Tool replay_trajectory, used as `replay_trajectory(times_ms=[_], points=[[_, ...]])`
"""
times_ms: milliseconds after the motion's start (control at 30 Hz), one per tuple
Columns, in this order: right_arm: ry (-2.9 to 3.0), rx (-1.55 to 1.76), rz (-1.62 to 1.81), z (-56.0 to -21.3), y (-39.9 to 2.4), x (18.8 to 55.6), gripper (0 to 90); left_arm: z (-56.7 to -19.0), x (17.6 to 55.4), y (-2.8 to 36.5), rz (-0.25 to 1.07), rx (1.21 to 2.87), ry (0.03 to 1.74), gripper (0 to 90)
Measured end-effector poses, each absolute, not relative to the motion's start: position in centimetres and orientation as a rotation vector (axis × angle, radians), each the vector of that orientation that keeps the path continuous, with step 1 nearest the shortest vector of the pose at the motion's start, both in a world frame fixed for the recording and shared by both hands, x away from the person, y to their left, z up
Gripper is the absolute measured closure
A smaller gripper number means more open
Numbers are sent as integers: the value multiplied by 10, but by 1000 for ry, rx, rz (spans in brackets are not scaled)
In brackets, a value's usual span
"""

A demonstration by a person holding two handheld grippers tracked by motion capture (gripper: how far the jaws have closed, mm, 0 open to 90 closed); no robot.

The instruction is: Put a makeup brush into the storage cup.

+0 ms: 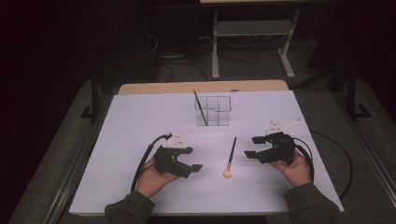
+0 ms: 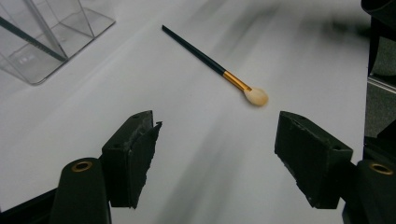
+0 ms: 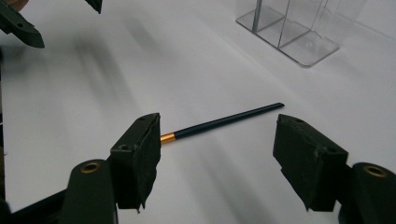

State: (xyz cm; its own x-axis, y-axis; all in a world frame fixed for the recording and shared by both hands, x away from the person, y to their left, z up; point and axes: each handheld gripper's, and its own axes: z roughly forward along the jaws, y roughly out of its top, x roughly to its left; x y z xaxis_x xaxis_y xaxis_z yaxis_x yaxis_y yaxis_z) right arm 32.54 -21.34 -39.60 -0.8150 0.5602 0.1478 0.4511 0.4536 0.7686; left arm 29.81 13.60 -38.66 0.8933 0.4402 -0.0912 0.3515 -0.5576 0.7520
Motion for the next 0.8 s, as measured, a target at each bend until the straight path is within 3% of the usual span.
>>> replay_trajectory(times_ms=[800], points=[[2567, 928, 1284, -405, -215, 322, 255, -393, 317, 87, 112, 2251, 576, 279]])
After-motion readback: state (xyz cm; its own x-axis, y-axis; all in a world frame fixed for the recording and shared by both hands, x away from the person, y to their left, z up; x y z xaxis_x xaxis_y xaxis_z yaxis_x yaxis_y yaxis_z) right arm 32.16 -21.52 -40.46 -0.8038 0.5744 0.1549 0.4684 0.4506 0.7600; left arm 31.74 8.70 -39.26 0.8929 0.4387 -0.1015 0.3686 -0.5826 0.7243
